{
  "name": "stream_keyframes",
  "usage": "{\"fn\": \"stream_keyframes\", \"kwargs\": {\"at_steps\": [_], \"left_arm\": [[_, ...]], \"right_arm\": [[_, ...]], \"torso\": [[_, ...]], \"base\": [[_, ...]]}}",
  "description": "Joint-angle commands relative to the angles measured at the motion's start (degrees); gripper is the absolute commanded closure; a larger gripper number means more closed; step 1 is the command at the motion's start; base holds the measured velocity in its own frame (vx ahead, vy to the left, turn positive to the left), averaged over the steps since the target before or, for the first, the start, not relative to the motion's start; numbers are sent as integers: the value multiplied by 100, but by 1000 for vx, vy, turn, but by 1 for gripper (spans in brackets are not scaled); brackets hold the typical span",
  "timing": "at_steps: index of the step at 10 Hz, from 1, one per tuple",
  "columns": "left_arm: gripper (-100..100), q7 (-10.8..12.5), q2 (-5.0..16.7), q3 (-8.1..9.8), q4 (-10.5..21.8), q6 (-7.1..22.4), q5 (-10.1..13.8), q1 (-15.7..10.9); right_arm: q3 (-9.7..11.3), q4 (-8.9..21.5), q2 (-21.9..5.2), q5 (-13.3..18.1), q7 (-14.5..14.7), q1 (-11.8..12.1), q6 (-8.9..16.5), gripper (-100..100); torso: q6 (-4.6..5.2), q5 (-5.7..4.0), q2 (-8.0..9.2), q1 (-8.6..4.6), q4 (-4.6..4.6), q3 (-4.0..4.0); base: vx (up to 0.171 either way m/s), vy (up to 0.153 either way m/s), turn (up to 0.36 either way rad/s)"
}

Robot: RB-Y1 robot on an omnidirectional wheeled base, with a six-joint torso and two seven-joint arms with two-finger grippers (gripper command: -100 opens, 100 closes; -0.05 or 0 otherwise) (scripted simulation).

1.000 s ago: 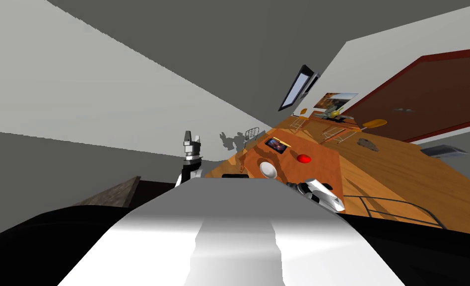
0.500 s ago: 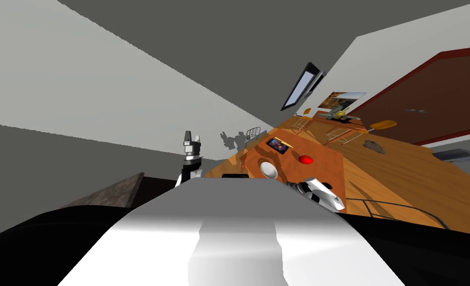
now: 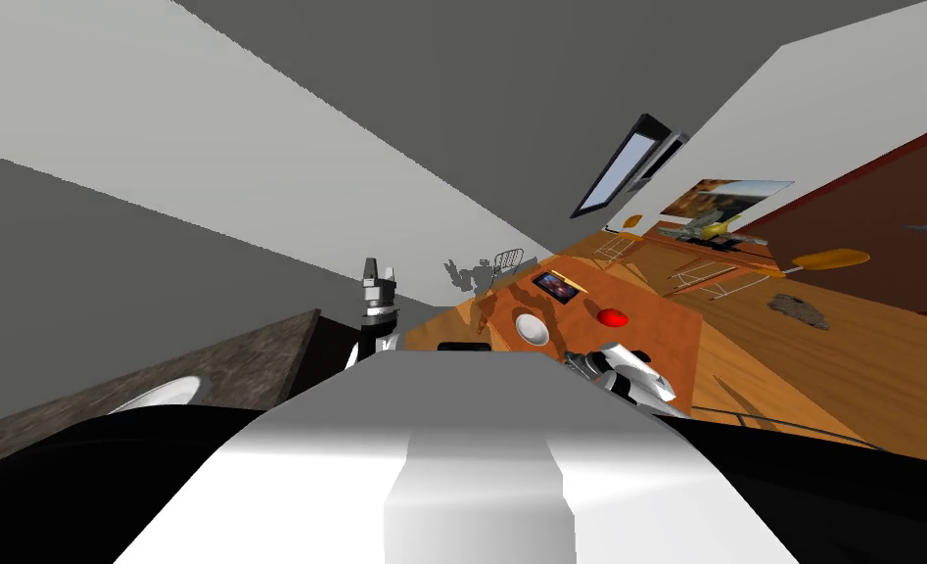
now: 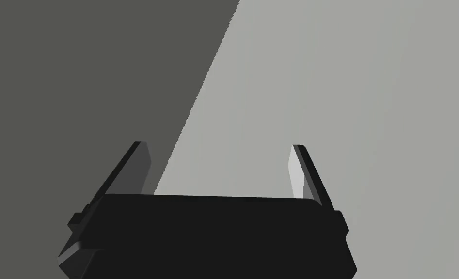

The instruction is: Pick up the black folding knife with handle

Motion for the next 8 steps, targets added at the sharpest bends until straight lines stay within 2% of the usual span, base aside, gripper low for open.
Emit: {"fn": "stream_keyframes", "kwargs": {"at_steps": [1,3,4,6,7,8], "left_arm": [[0,0,0,0,0,0,0,0],[0,0,0,0,0,0,0,1],[0,0,0,0,0,0,0,1],[0,0,0,0,0,0,0,1],[0,0,0,0,0,0,0,1],[0,0,0,1,0,0,0,3]], "right_arm": [[46,34,-44,-31,-163,-22,7,100],[215,201,-194,-95,-515,-163,-5,100],[215,201,-194,-95,-520,-163,-5,100],[383,369,-344,-158,-872,-304,-17,100],[335,367,-314,-136,-736,-281,-34,100],[344,371,-318,-141,-776,-296,-39,0]], "torso": [[0,0,0,0,0,0],[3,0,-22,-6,-4,-12],[-1,0,-17,-5,-2,-9],[1,-1,-30,-7,-5,-16],[-2,-1,-22,-8,-3,-11],[10,-2,-38,-10,-8,-20]], "base": [[-131,6,74],[-127,-3,159],[-110,-6,106],[-121,0,190],[-66,-4,55],[-10,0,-10]]}}
